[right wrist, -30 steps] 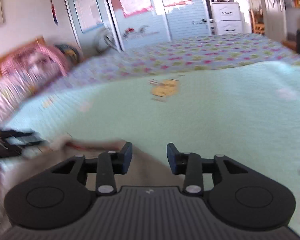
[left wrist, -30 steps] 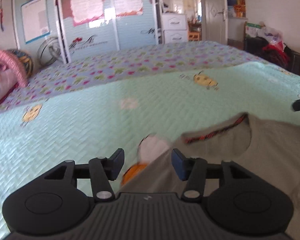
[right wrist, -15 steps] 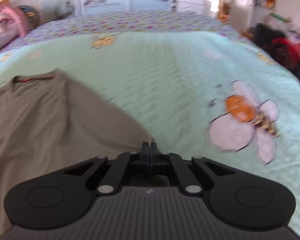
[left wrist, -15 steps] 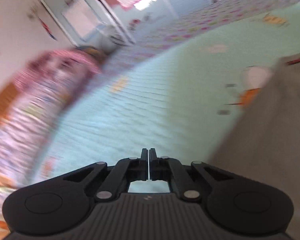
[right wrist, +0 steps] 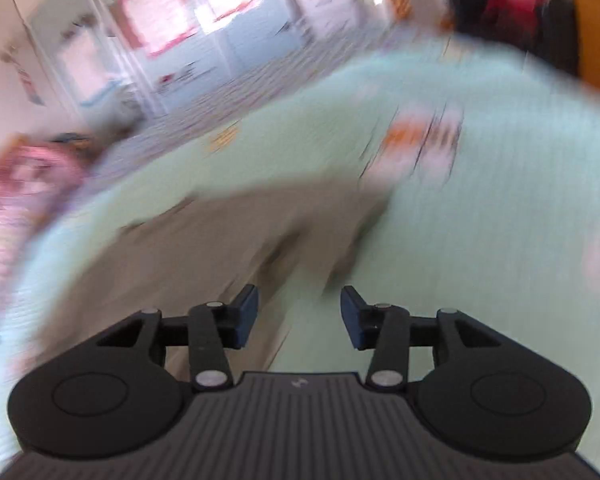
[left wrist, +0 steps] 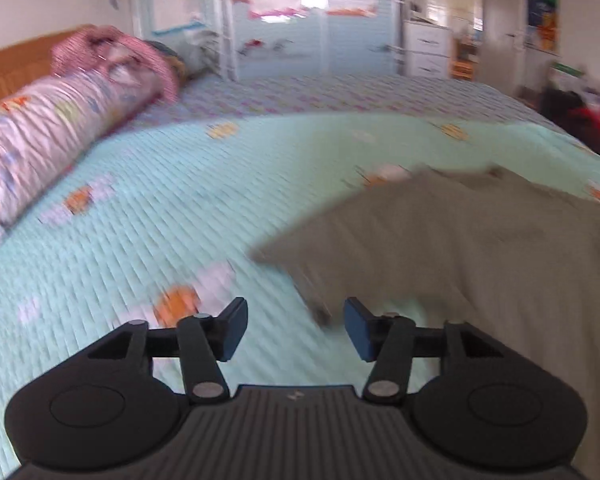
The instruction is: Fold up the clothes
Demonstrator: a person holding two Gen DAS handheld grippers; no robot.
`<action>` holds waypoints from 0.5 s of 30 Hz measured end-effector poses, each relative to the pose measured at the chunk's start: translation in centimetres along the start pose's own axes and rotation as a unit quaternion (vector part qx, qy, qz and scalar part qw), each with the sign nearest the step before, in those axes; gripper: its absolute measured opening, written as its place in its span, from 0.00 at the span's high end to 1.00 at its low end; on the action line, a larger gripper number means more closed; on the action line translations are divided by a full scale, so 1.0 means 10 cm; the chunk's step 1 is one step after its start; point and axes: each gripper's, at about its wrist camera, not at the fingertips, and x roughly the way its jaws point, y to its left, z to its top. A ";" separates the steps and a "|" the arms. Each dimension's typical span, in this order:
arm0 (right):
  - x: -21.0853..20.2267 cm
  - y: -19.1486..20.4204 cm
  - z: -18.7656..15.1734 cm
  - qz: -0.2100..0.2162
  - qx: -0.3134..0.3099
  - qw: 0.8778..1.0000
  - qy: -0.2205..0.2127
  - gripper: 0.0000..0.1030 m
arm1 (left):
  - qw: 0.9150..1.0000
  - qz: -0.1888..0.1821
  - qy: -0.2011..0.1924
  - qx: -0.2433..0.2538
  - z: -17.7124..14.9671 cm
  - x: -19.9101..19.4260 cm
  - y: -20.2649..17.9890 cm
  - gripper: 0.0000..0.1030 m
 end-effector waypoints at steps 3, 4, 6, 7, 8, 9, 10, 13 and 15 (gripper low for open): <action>-0.41 -0.02 -0.55 0.035 0.022 0.999 0.026 0.51 | 0.999 -0.028 0.017 0.036 -0.44 -0.34 -0.19 0.45; -0.54 -0.02 -0.72 0.034 0.024 0.999 0.030 0.50 | 0.998 -0.030 0.017 0.047 -0.58 -0.44 -0.25 0.45; -0.72 0.03 -0.98 0.026 0.005 0.999 0.032 0.47 | 0.997 -0.034 0.017 0.064 -0.81 -0.56 -0.32 0.45; -0.79 0.05 -1.09 0.023 -0.004 0.999 0.034 0.47 | 0.997 -0.023 0.016 0.067 -0.91 -0.60 -0.32 0.45; -0.81 0.05 -1.16 0.022 -0.004 0.999 0.040 0.47 | 0.997 -0.019 0.018 0.070 -0.97 -0.60 -0.34 0.45; -0.82 0.06 -1.22 0.021 -0.003 0.999 0.047 0.47 | 0.997 -0.014 0.020 0.073 -1.03 -0.60 -0.35 0.45; -0.80 0.09 -1.27 0.017 -0.014 0.998 0.051 0.47 | 0.997 -0.013 0.019 0.074 -1.07 -0.58 -0.36 0.45; -0.72 0.18 -1.41 0.005 -0.050 0.997 0.063 0.46 | 0.996 -0.018 0.005 0.087 -1.15 -0.57 -0.38 0.45; -0.68 0.27 -1.48 -0.004 -0.081 0.995 0.056 0.44 | 0.996 -0.022 0.003 0.091 -1.17 -0.54 -0.39 0.45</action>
